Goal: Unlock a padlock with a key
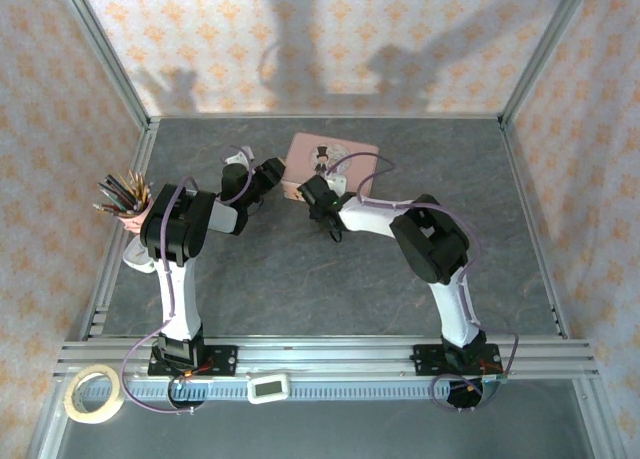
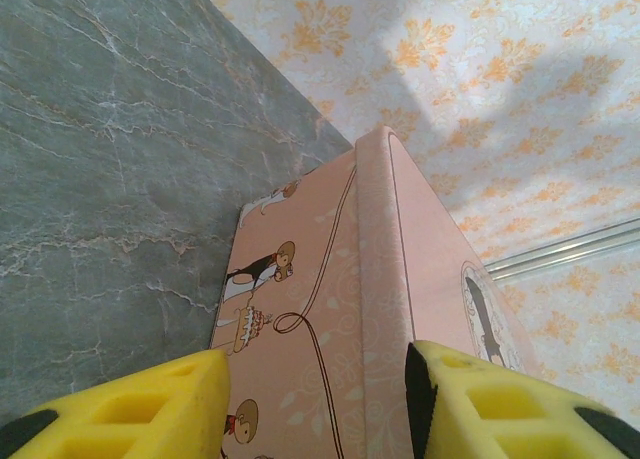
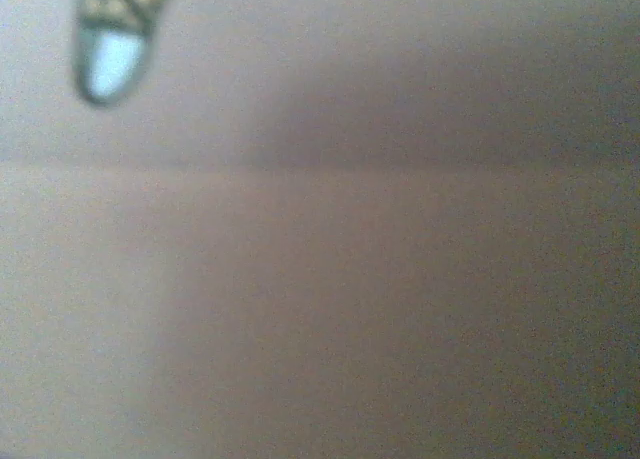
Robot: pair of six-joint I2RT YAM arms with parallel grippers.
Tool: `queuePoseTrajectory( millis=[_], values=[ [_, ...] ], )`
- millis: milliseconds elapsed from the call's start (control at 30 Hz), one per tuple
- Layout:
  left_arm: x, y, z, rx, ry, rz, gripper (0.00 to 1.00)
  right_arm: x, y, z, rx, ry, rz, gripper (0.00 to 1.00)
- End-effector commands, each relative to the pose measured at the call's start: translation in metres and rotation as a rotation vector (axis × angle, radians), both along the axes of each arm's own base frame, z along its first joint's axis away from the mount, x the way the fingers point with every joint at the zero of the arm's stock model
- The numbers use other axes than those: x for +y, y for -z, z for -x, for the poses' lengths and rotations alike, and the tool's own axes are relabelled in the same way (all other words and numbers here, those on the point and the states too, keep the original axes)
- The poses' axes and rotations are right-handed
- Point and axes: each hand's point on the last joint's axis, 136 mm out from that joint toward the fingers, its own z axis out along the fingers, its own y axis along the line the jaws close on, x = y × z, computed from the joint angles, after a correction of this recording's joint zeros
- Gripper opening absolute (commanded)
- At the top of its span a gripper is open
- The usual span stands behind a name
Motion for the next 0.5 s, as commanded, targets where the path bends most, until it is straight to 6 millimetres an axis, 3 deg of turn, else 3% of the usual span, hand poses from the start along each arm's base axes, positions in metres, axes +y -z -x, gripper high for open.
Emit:
queuePoseTrajectory(
  millis=[0,100,200,333,467],
  values=[
    [-0.019,0.010,0.015,0.043,0.079,-0.012,0.48,-0.031,0.008,0.006,0.024,0.053,0.059,0.34],
    [-0.019,0.012,0.015,0.048,0.077,-0.007,0.47,-0.032,-0.002,0.004,-0.006,0.021,0.081,0.19],
    [-0.019,0.013,0.017,0.052,0.079,-0.005,0.47,-0.032,-0.020,-0.002,-0.060,-0.027,0.139,0.13],
    [-0.019,0.013,0.017,0.054,0.084,-0.009,0.47,-0.031,-0.046,-0.010,-0.109,-0.095,0.246,0.12],
    [-0.021,0.010,0.018,0.050,0.092,0.002,0.47,-0.035,-0.050,-0.013,-0.081,-0.122,0.339,0.12]
  ],
)
